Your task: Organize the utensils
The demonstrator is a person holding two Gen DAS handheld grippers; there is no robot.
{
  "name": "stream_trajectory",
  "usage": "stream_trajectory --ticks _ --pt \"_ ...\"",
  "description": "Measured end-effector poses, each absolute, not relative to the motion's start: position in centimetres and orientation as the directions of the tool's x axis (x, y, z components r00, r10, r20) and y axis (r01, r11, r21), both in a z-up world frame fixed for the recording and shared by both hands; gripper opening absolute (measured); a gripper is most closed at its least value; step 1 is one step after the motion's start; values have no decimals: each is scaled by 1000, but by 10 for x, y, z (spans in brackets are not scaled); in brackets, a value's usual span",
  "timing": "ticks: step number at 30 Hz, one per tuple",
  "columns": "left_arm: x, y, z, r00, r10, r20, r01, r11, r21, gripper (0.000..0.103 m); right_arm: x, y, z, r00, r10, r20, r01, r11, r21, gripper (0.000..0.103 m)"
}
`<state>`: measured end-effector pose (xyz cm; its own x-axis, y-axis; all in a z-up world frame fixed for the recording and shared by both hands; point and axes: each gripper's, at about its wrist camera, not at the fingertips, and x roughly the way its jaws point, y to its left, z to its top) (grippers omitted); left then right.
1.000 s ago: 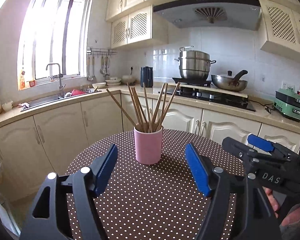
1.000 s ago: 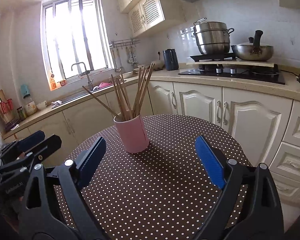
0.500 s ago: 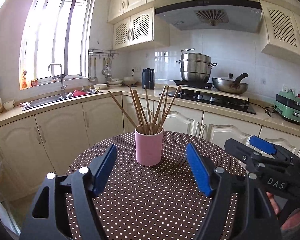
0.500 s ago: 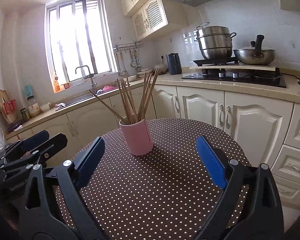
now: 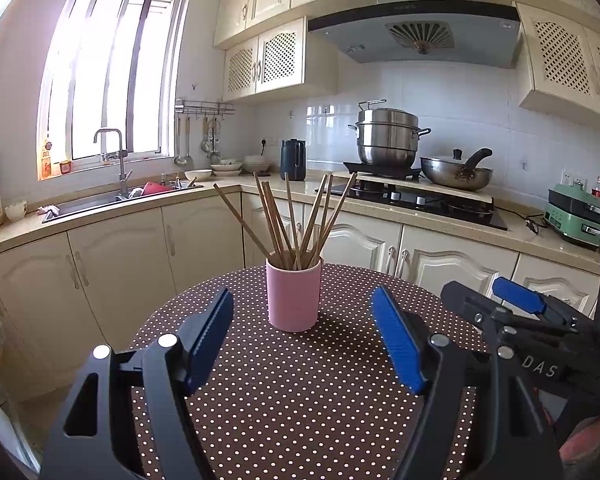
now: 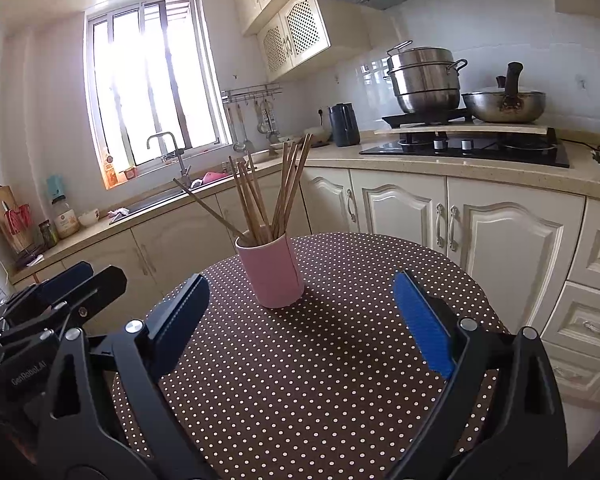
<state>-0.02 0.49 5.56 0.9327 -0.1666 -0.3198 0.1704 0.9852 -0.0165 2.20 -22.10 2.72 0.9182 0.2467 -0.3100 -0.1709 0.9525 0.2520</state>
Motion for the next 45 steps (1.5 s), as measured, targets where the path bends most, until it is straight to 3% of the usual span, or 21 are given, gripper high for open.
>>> stream_trajectory --ticks 13,26,45 --pt "-1 4 55 930 -166 -328 169 985 -19 72 20 -216 26 912 261 -316 -183 949 255 92" --pt "-4 6 55 932 -160 -326 157 987 -35 80 17 -212 27 911 262 -317 -185 949 254 92" --pt "-5 7 56 931 -154 -331 150 988 -39 81 15 -212 28 912 261 -316 -183 949 256 92"
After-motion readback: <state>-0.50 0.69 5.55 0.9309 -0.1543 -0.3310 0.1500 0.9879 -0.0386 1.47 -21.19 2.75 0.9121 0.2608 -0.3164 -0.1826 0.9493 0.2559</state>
